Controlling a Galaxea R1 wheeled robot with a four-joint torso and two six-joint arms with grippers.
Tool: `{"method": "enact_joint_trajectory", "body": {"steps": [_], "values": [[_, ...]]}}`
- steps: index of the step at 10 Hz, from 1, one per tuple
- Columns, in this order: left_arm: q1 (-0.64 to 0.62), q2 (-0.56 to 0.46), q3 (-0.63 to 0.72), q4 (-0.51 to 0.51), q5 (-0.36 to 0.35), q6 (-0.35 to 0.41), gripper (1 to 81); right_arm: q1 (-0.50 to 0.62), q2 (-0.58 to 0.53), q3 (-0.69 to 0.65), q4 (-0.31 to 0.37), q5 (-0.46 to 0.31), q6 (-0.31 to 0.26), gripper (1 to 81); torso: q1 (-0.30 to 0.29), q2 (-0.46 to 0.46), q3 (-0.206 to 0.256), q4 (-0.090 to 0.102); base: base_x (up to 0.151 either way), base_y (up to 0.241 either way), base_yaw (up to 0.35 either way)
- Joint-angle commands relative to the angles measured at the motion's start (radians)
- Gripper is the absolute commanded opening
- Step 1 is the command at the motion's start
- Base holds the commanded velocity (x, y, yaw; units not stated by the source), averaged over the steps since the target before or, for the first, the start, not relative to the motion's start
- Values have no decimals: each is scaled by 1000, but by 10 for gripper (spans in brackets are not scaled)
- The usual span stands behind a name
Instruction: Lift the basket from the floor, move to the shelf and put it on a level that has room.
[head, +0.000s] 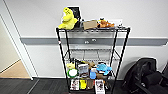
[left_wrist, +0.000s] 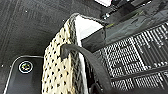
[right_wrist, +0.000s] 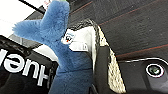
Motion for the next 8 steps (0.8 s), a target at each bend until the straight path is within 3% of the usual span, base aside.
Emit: {"method": "enact_joint_trajectory", "body": {"steps": [1, 8], "values": [[-93, -10, 25, 3, 10, -2, 10, 94, 2, 21, -15, -7, 5, 10, 0, 0, 0, 0, 112, 0, 0], [-93, -9, 25, 2, 10, -2, 10, 90, 1, 19, -15, -7, 5, 10, 0, 0, 0, 0, 113, 0, 0]]}}
